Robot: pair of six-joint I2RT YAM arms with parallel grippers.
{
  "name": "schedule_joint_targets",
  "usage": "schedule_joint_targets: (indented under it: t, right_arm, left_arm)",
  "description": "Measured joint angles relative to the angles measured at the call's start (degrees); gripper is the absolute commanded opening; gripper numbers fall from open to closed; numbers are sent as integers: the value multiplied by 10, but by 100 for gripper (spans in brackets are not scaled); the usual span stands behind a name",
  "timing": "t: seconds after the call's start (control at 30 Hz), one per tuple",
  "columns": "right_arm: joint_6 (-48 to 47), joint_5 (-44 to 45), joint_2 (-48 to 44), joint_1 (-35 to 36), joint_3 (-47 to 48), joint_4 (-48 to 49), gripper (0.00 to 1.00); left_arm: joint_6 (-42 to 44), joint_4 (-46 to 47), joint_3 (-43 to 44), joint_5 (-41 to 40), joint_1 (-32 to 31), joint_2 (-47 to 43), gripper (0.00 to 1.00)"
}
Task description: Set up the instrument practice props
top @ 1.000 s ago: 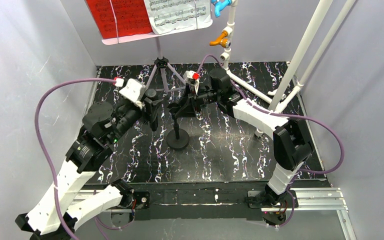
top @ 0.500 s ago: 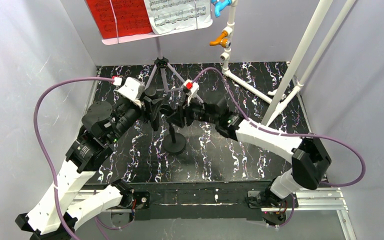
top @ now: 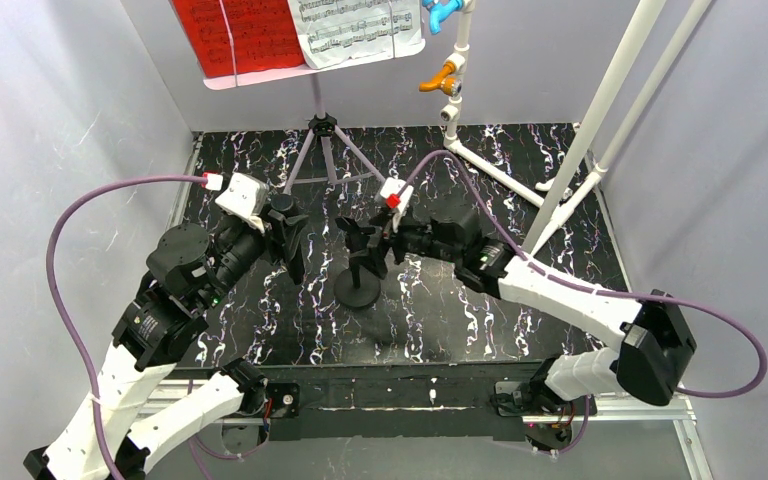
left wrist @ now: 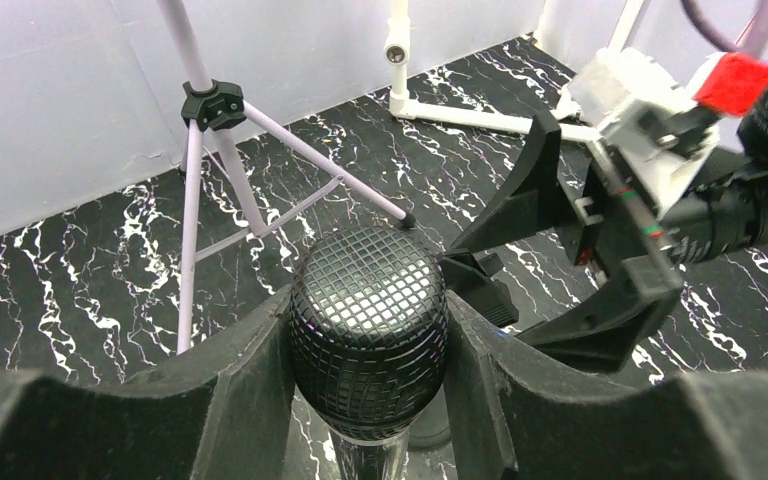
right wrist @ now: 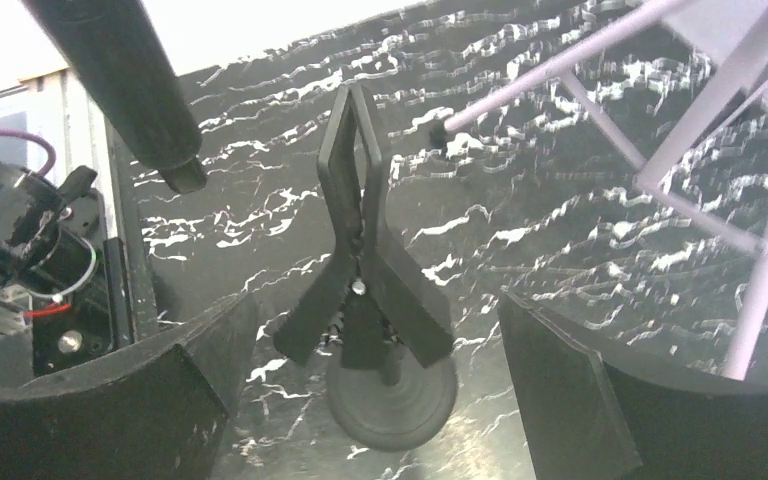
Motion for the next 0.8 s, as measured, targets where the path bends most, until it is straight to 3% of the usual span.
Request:
schedule_joint_targets:
  t: [0.13, 0.27, 0.5, 0.8]
  right_arm:
    - [-49, -120, -21, -59, -38, 53, 98]
    - [-64, -185, -17, -95, -63, 92, 99]
    - [-69, -228, -17, -97, -75, 141, 98]
    - [-8, -237, -2, -93, -102, 238, 99]
  left_arm:
    - [0, -3, 0, 0, 0, -1, 0]
    - [0, -5, 0, 0, 0, -3, 0]
    - [0, -8, -1, 0, 0, -7, 0]
    - [0, -7, -1, 0, 0, -6, 0]
